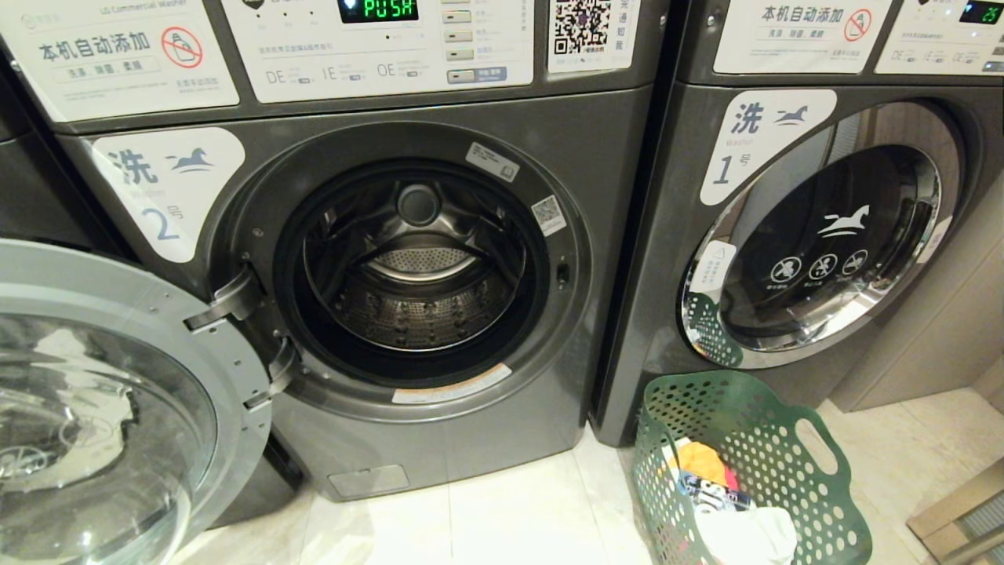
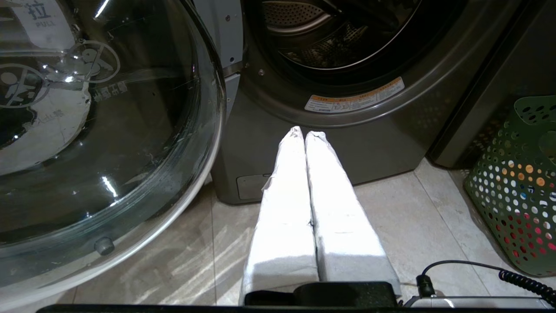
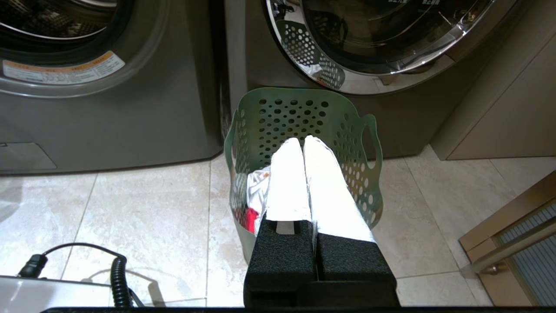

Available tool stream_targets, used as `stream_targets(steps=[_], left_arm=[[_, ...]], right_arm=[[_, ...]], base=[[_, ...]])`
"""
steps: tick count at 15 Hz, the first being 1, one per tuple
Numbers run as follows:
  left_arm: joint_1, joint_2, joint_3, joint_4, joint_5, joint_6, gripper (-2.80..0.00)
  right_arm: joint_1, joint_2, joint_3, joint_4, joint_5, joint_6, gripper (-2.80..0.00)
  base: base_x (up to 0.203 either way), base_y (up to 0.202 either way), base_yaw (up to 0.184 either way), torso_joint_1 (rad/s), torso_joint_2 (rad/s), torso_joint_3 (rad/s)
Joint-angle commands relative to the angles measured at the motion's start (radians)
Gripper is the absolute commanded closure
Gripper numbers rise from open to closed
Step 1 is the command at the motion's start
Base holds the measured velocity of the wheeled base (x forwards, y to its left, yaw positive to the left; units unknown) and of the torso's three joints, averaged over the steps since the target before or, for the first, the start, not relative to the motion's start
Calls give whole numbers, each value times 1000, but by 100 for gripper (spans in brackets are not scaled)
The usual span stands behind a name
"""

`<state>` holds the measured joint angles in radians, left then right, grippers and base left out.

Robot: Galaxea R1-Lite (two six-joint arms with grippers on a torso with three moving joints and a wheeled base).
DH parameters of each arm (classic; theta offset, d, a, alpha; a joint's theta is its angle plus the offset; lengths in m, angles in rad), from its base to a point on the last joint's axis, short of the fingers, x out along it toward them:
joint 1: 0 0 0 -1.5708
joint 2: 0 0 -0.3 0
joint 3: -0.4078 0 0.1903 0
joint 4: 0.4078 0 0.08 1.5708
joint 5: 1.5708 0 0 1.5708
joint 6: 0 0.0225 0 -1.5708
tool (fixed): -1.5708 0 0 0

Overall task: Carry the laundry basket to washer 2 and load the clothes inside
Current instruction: Place the clothes into the washing machine

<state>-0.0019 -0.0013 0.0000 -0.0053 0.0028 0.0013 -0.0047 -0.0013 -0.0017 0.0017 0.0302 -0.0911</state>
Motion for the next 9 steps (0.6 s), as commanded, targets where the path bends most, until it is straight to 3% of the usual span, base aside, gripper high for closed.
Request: stream_targets(steps=[1,9], left_arm=[[0,0,-1,-1,0,0,0],[0,0,0,-1,0,0,0]], right_arm=[[0,1,0,0,0,1,0],[-1,1,2,1,4,-12,0]], base=[[0,0,0,0,0,0],[0,0,0,0,0,0]])
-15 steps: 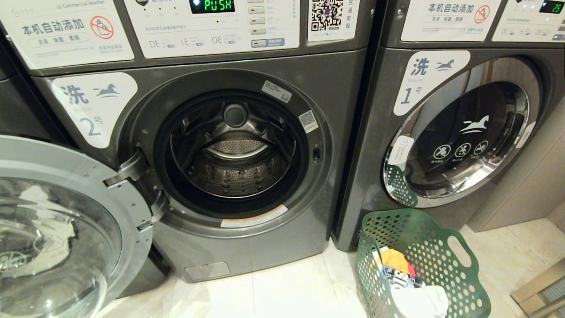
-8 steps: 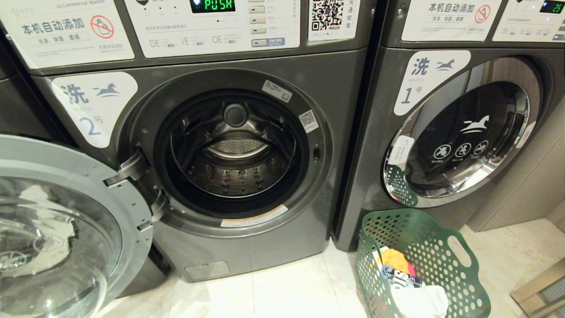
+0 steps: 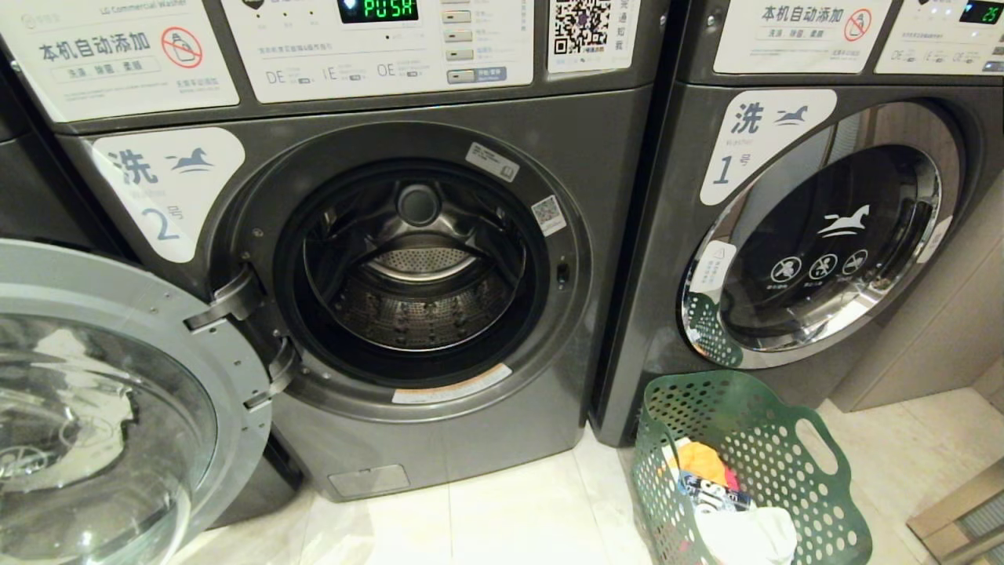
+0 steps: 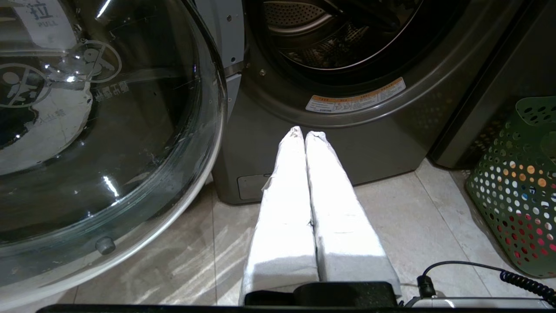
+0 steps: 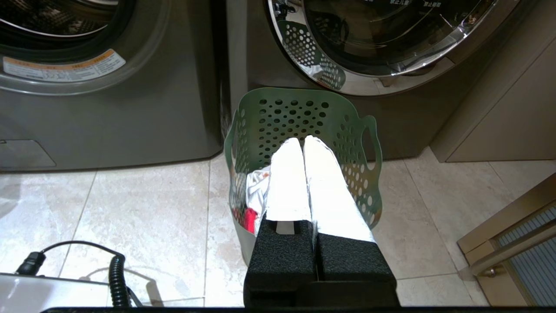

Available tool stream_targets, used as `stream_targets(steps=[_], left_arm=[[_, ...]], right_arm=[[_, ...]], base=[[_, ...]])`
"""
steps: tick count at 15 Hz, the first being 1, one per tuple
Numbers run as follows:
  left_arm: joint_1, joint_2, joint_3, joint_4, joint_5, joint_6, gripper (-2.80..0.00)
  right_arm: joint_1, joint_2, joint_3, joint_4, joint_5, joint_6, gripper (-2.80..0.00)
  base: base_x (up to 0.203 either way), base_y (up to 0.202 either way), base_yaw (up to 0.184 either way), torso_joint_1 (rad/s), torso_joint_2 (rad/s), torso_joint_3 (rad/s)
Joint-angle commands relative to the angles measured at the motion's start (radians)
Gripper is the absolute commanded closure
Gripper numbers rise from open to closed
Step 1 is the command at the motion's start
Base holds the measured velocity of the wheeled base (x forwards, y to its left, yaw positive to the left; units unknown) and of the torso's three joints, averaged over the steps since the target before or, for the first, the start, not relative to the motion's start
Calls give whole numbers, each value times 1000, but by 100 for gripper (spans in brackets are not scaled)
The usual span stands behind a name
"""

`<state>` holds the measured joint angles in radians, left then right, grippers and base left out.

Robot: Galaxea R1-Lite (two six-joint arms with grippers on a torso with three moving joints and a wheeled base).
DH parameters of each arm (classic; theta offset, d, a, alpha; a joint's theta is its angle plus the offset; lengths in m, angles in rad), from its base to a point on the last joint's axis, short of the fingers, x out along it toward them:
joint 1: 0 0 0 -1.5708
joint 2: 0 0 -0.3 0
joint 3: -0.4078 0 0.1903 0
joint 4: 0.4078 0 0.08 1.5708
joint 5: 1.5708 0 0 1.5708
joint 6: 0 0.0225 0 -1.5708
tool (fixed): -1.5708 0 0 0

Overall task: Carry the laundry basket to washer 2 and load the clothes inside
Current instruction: Place the clothes into the washing machine

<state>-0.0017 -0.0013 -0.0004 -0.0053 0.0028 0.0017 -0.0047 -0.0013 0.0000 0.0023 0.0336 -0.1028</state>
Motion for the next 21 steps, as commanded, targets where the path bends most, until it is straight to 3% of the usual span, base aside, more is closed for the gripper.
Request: stream_targets(steps=[1,6,12,21], left_arm=[[0,0,0,-1,0,1,0],[0,0,0,-1,0,1,0],[0,0,0,-1,0,1,0],[0,0,0,-1,0,0,0]], right_arm=[[0,1,0,1,-1,5,0],[0,1,0,-1,2,-2,0],[0,1,0,-1,0,0,0],[0,1,0,-1,-3,4,0]], base=[[0,0,0,0,0,0],[0,-3,8,0,0,0],[0,-4,113,5,2,4],[0,0,0,0,0,0]])
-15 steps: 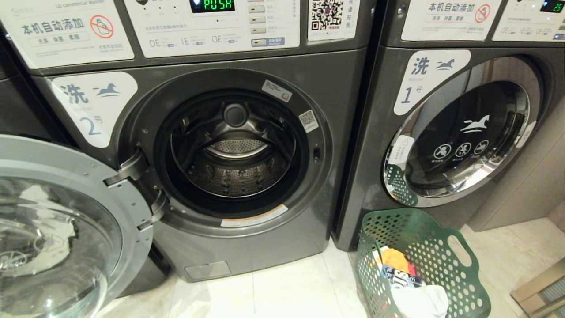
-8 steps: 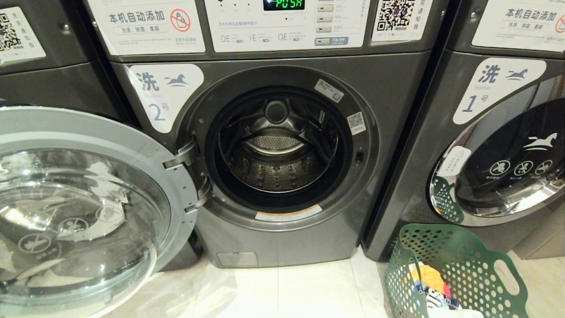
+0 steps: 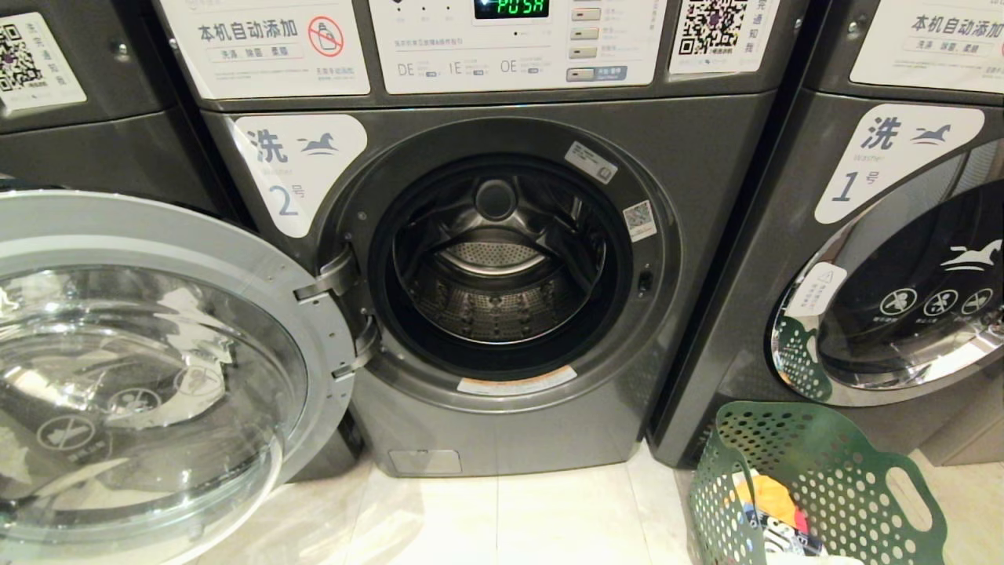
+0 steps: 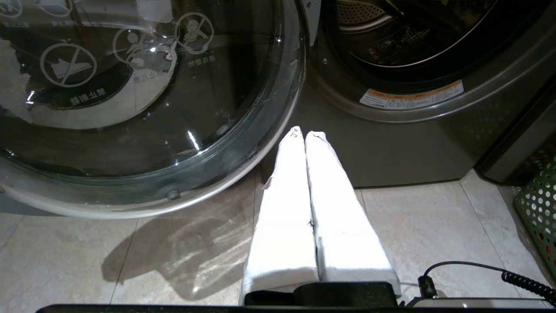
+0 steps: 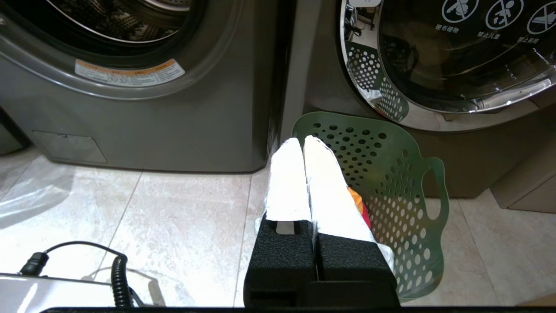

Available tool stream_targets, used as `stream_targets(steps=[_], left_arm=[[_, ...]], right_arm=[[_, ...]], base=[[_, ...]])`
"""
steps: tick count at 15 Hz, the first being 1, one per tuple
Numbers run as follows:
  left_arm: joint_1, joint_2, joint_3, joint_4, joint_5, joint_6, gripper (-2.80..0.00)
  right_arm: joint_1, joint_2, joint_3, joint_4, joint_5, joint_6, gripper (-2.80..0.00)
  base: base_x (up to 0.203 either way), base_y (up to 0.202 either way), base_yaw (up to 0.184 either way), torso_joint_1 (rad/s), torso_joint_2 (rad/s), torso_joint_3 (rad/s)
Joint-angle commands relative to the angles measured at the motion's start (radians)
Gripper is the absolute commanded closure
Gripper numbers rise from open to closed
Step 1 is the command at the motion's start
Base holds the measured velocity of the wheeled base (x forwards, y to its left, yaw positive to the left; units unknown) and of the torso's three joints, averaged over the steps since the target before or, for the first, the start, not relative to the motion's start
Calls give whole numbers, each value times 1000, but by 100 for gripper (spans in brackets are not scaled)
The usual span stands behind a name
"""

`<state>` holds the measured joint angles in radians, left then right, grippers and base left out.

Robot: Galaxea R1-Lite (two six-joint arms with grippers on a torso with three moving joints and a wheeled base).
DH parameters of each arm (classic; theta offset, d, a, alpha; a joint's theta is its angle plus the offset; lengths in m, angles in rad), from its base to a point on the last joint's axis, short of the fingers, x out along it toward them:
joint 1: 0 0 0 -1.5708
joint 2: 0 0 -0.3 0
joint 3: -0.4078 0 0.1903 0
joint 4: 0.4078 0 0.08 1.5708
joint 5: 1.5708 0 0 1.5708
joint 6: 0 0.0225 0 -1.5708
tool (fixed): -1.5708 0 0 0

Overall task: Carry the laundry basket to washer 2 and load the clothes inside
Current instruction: Place the clothes into the washing machine

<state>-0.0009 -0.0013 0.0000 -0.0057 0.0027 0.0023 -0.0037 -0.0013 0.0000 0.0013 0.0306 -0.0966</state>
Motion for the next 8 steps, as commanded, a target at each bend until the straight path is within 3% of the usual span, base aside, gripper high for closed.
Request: stream_targets(steps=[1,8], left_arm=[[-1,0,0,0,0,-1,0],[-1,0,0,0,0,1,0]], right_arm=[[-1,1,0,0,2,-3,0],[-2,1,0,2,1,0,0]], base=[[0,0,0,0,0,0],[0,0,0,0,1,-9]])
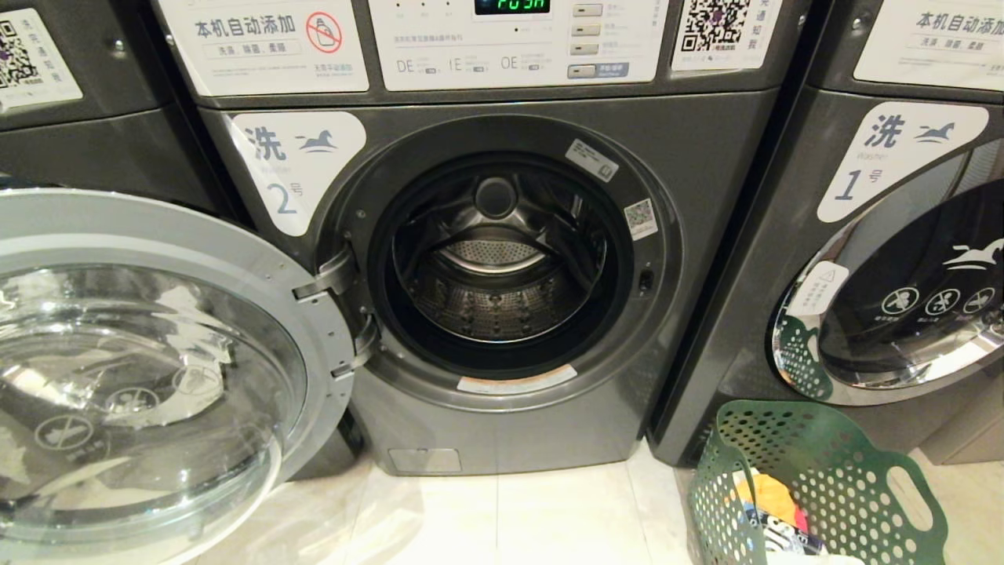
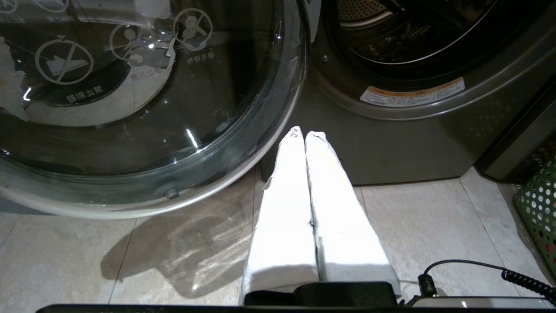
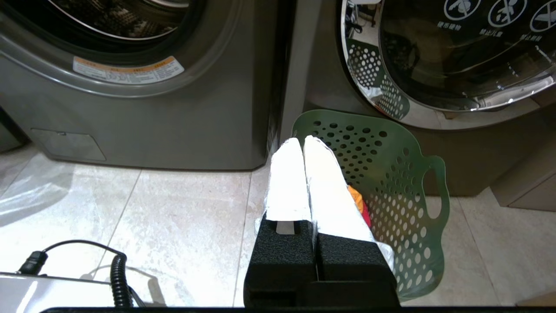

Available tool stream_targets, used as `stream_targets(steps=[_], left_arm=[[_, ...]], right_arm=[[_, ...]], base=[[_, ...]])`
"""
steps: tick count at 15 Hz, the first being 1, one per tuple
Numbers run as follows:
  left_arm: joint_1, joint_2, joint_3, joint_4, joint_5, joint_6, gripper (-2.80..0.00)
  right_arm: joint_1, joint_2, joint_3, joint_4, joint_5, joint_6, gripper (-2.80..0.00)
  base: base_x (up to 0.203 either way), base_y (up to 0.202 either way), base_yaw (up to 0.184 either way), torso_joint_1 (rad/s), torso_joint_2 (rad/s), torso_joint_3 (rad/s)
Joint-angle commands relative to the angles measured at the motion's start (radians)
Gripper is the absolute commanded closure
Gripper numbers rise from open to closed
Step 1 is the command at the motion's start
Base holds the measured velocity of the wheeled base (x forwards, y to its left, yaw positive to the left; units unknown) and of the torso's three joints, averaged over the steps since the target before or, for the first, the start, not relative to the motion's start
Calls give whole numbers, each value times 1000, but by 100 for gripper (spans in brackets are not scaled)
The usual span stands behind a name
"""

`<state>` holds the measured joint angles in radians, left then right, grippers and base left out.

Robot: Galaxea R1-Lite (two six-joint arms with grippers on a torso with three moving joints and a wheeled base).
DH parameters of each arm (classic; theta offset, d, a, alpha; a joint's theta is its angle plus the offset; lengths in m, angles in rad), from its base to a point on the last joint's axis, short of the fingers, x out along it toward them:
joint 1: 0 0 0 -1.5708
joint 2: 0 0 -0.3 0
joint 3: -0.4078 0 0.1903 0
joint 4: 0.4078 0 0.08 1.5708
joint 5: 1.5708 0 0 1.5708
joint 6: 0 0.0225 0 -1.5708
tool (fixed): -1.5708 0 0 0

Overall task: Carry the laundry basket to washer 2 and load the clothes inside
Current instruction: Place the clothes into the washing machine

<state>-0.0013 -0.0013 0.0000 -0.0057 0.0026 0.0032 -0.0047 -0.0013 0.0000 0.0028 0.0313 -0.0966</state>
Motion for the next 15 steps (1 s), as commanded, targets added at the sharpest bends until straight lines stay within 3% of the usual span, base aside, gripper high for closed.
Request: stream_targets(steps=[1,15], left_arm=[[0,0,0,0,1,0,0],[0,0,-1,0,1,0,0]], right_arm=[[0,1,0,0,1,0,0],[0,1,0,-1,2,-5,0]], base=[[0,0,0,6,0,-156],[0,0,0,3,3,-197]])
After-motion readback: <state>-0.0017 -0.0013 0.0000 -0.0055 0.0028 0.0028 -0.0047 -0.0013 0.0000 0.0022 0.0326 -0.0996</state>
